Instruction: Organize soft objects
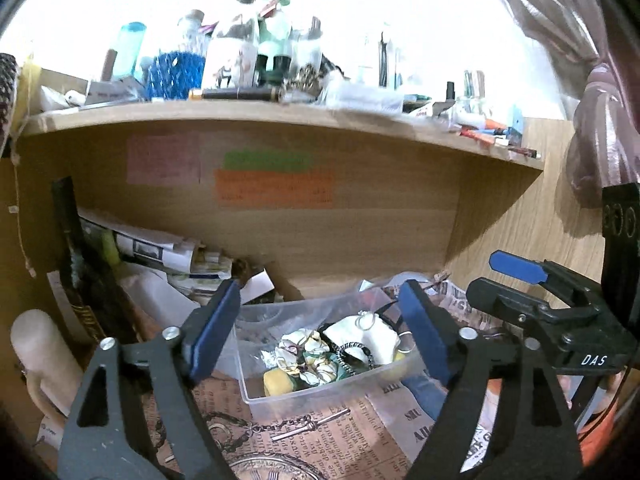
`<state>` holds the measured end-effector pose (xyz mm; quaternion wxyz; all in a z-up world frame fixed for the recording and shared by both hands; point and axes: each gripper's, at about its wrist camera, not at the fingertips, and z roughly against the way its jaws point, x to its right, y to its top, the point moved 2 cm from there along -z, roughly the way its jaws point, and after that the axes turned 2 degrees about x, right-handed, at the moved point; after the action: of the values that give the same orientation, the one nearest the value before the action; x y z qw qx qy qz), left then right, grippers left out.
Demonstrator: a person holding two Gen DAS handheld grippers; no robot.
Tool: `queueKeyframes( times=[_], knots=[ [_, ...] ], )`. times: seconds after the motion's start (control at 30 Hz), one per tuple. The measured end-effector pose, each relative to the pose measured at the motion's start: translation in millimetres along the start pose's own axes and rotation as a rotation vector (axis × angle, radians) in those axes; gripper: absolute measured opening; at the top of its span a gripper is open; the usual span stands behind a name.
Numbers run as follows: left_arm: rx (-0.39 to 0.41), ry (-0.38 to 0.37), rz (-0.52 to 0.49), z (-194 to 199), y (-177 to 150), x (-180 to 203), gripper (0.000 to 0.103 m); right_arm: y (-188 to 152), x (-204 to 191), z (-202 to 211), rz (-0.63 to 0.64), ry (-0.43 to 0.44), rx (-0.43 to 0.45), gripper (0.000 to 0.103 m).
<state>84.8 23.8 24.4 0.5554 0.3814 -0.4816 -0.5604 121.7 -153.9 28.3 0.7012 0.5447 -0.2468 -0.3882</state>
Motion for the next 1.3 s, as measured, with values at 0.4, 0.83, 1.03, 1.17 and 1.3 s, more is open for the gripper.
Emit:
queueKeyframes(
  times=[0.4,0.83,1.03,1.17,1.3],
  knots=[
    [0.059,0.032,-0.027,24.6,4.1,12.3,0.102,-0.2,-1.2,24.1,-0.005,-0.029,0.063,0.102],
    [0.059,0.037,-0.032,27.3,1.2,15.1,0.103,-3.1,-5.2,27.3,-0.002,-0.047,0.070,0.103],
    [0.056,0.052,-0.030,26.5,-0.6,17.6,0.103,-3.3,-4.9,29.4,-0.007,-0.046,0.075,0.103],
    [0.056,0.054,-0.031,26.2,-1.3,17.1,0.103,-3.3,-4.7,30.2,-0.006,-0.048,0.077,0.103],
    [0.056,0.057,-0.030,26.1,-1.8,17.5,0.103,-3.3,-3.9,31.6,-0.010,-0.046,0.079,0.103]
  ],
)
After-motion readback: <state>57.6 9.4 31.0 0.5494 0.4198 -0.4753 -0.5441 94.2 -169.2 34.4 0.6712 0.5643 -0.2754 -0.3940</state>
